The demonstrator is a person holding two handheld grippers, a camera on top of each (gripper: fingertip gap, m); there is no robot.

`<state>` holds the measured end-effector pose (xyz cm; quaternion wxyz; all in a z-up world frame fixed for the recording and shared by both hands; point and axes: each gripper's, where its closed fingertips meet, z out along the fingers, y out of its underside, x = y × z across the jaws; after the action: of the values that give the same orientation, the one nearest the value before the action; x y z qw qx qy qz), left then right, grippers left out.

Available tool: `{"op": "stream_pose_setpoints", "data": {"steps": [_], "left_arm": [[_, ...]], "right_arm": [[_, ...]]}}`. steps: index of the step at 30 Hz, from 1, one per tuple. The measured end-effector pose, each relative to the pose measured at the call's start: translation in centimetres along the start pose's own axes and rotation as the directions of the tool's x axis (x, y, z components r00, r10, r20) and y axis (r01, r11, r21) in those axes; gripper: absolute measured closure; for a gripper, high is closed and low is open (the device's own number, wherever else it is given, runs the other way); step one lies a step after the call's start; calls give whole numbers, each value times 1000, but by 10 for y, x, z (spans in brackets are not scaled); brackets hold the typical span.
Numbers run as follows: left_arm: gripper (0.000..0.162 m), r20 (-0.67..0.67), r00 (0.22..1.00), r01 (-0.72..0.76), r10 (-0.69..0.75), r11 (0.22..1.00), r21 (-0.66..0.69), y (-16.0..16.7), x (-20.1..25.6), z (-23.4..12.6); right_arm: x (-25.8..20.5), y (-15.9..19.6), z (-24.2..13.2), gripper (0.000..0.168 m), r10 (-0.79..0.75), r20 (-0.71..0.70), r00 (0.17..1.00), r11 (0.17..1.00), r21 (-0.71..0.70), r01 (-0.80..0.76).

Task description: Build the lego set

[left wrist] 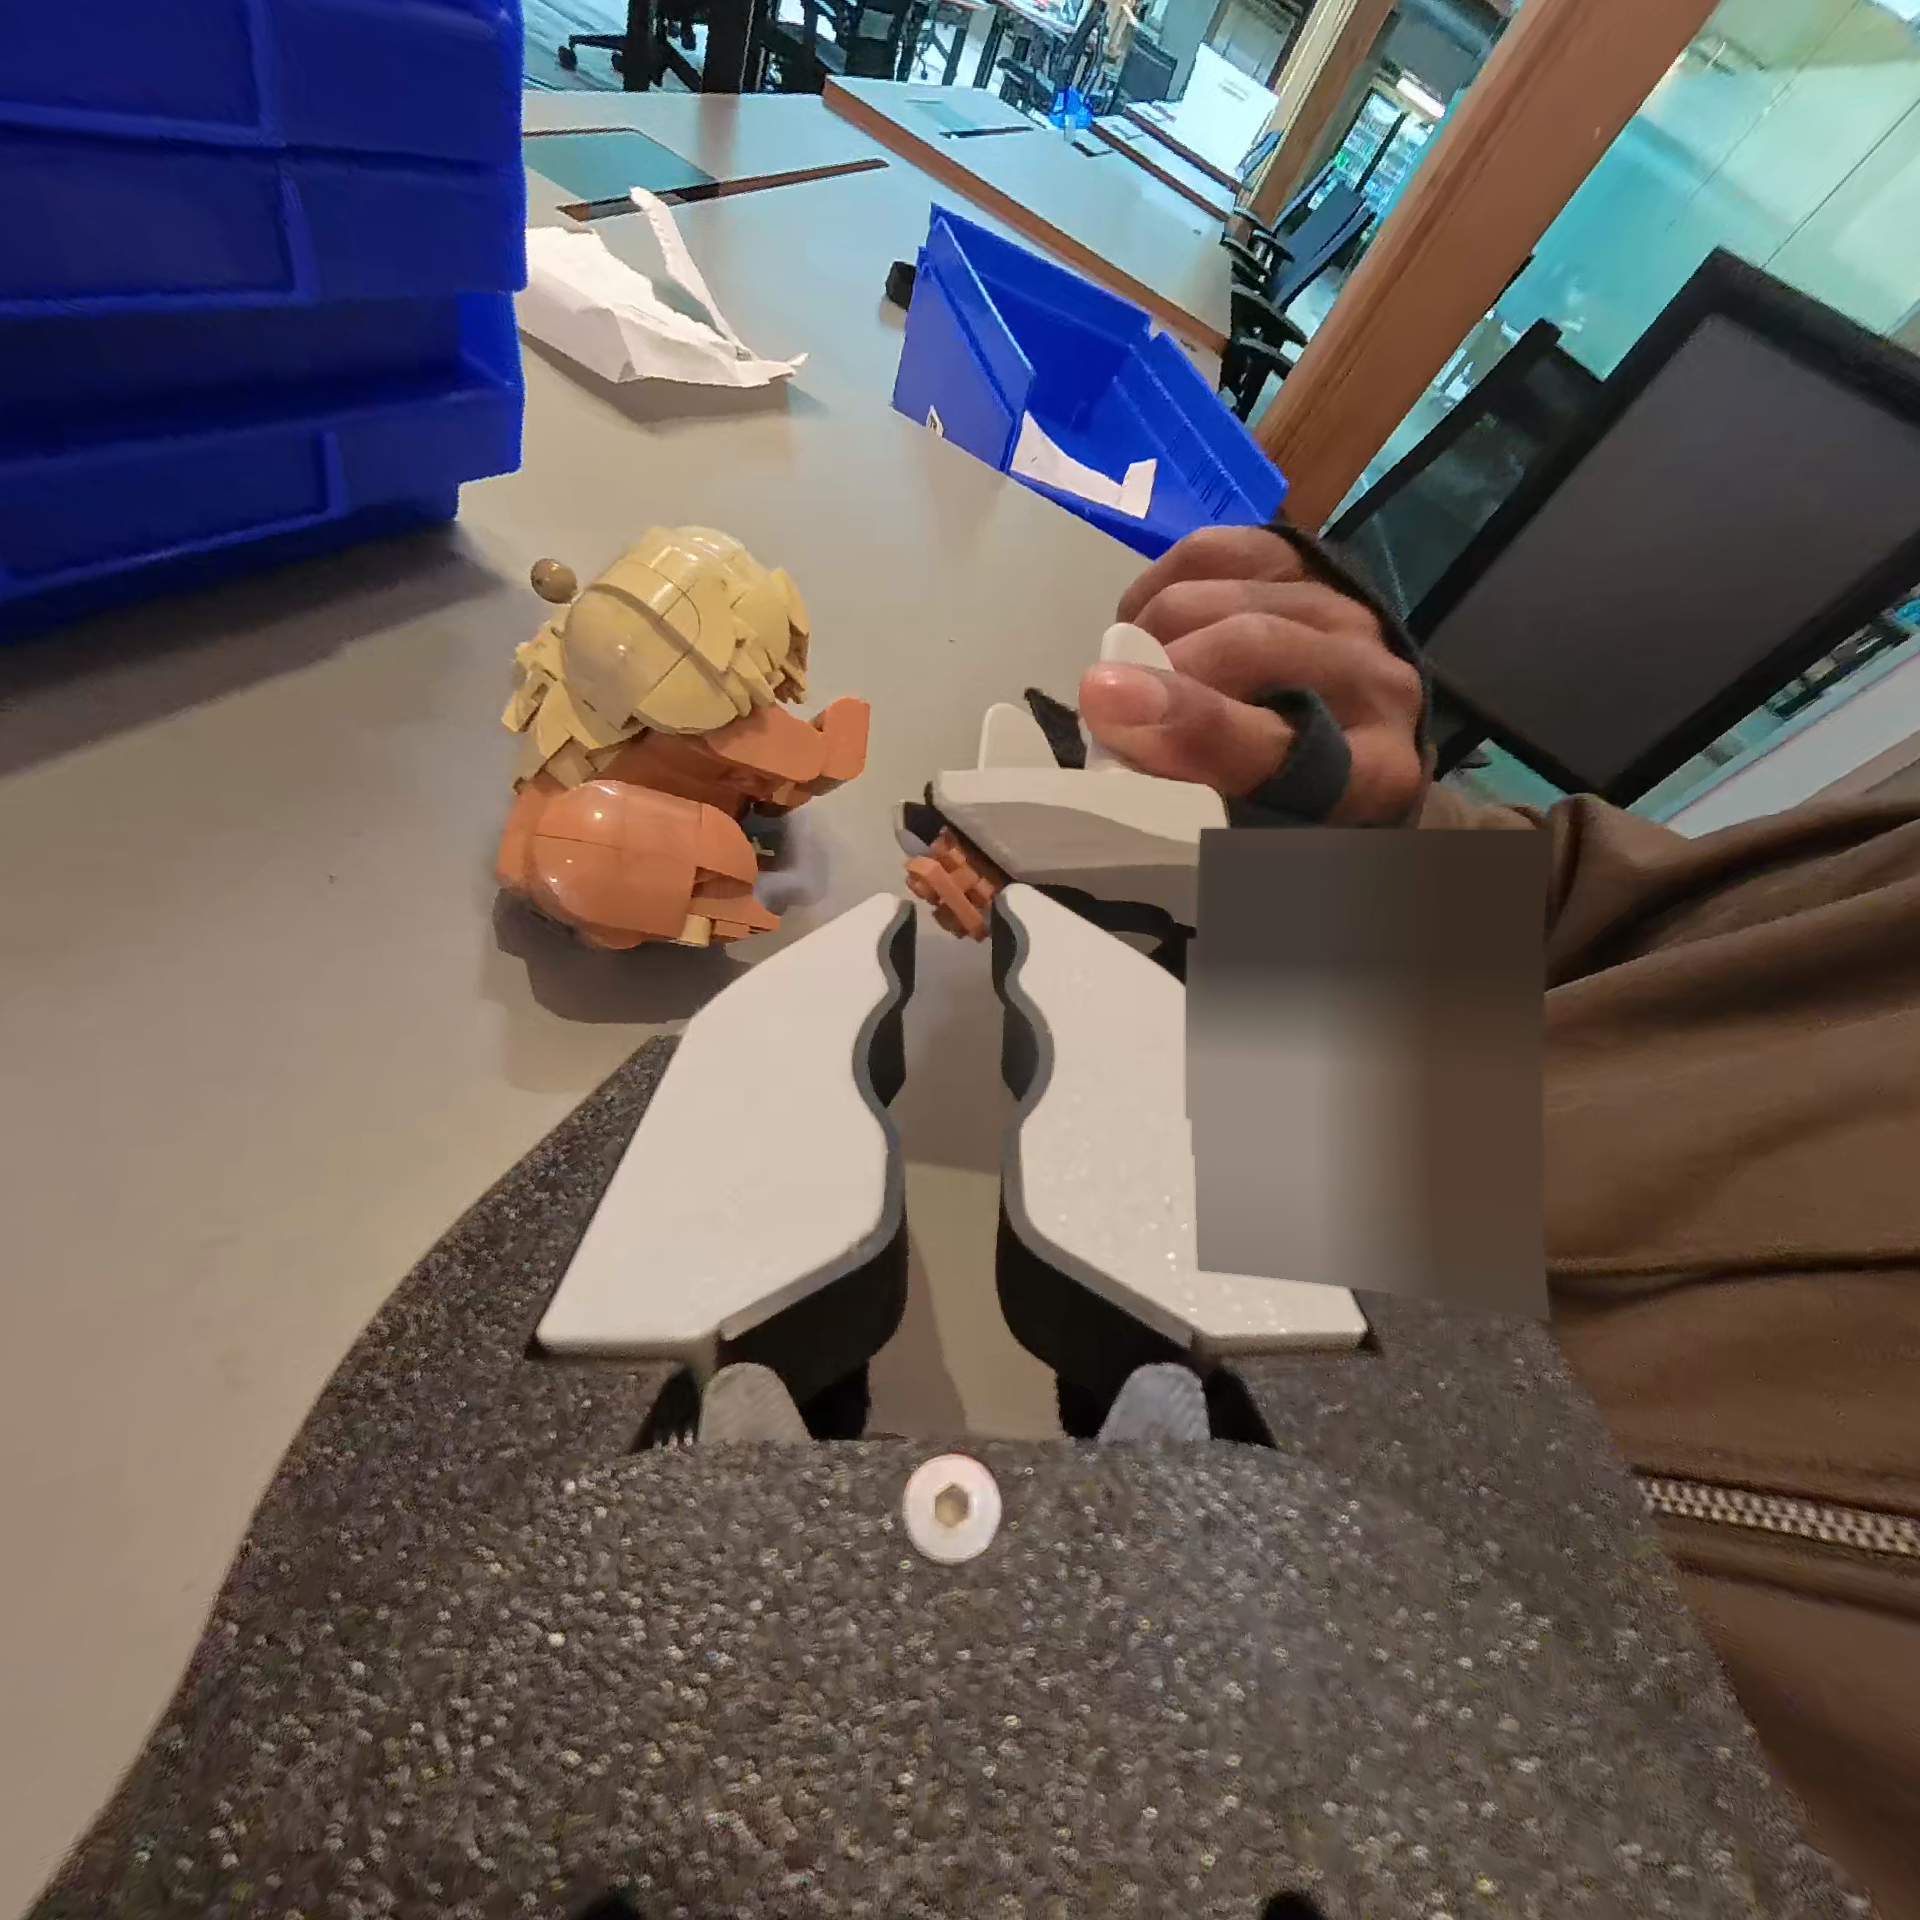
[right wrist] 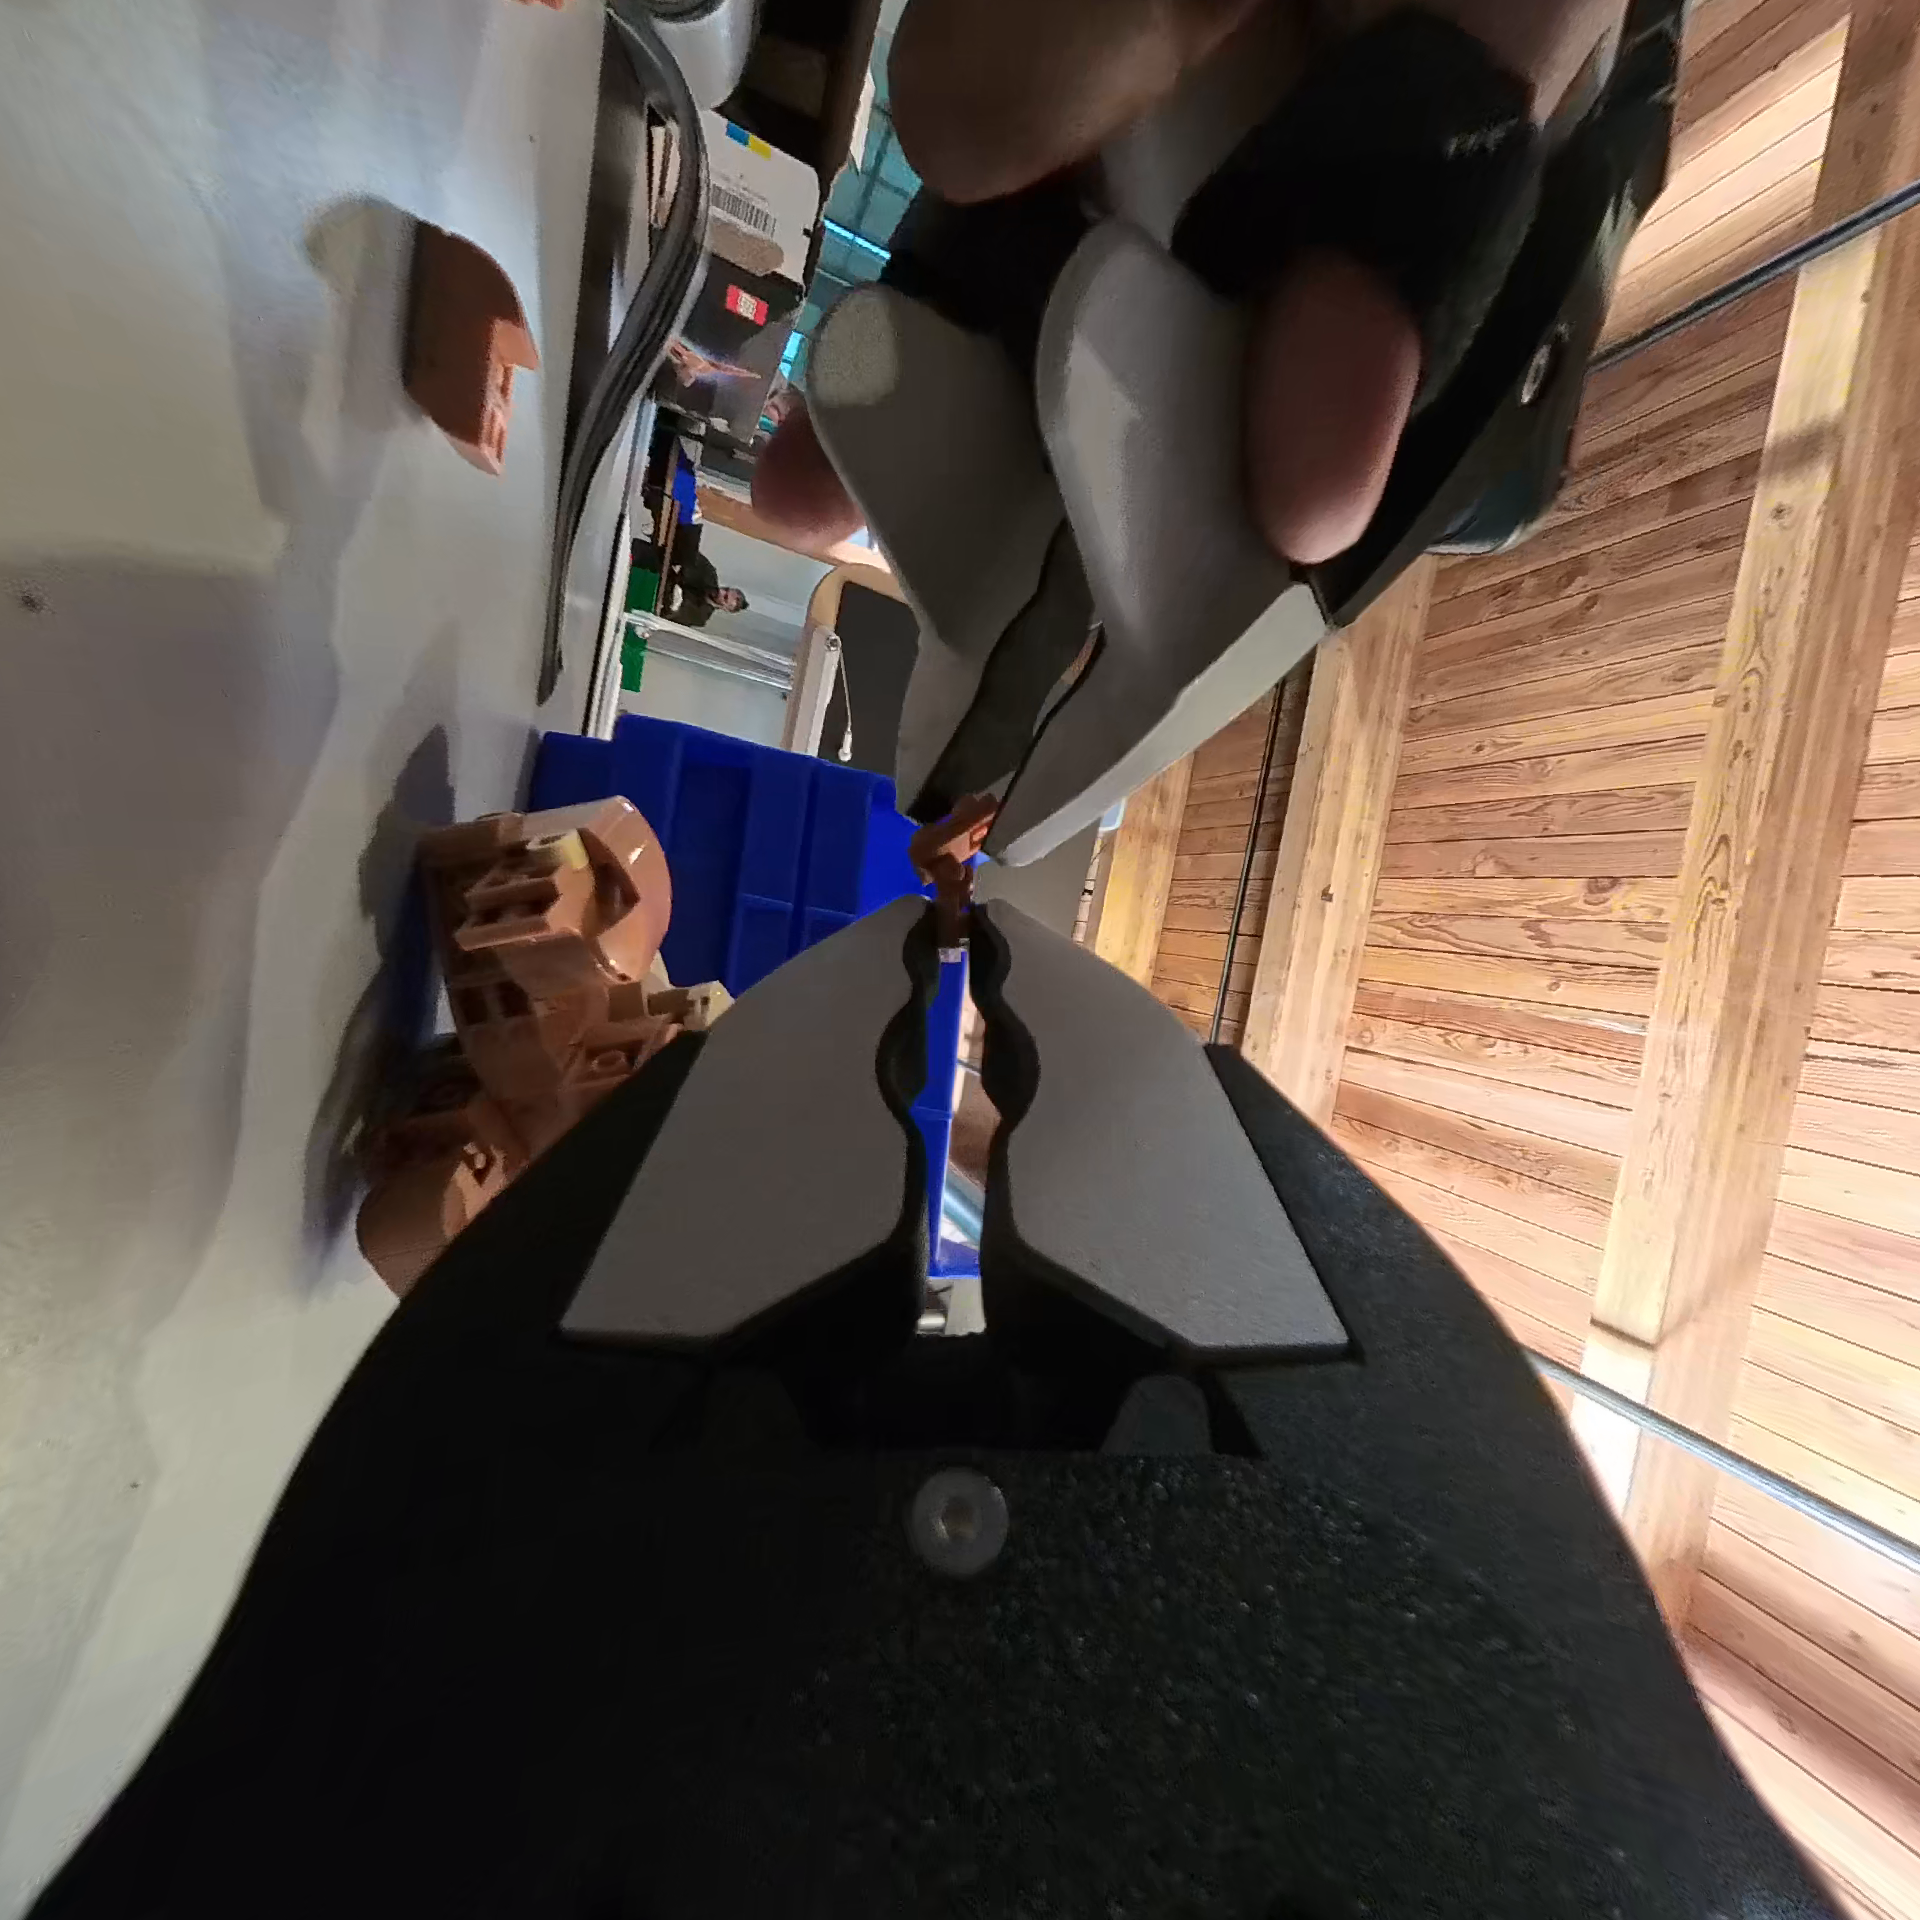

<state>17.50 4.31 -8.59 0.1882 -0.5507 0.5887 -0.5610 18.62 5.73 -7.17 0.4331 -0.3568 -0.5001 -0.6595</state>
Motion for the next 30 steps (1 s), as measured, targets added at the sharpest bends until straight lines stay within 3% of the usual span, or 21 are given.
{"op": "stream_pose_setpoints", "data": {"steps": [5, 9, 16, 30], "left_arm": [[150, -51, 994, 102, -101, 994, 24, -2, 2, 1], [154, -46, 995, 95, -92, 994, 54, -4, 0, 2], [158, 90, 963, -249, 253, 967, -60, 5, -7, 0], [162, 128, 861, -475, 492, 869, -142, 7, -6, -2]], "right_arm": [[3, 0, -1, 164, -24, -23, 999, 1000, -5, 24], [4, 1, -1, 164, -20, -27, 999, 1000, -7, 20], [-4, -6, -4, 164, 48, 40, 998, 997, 62, -50], [-9, -11, -8, 163, 284, 194, 939, 941, 130, -312]]}}
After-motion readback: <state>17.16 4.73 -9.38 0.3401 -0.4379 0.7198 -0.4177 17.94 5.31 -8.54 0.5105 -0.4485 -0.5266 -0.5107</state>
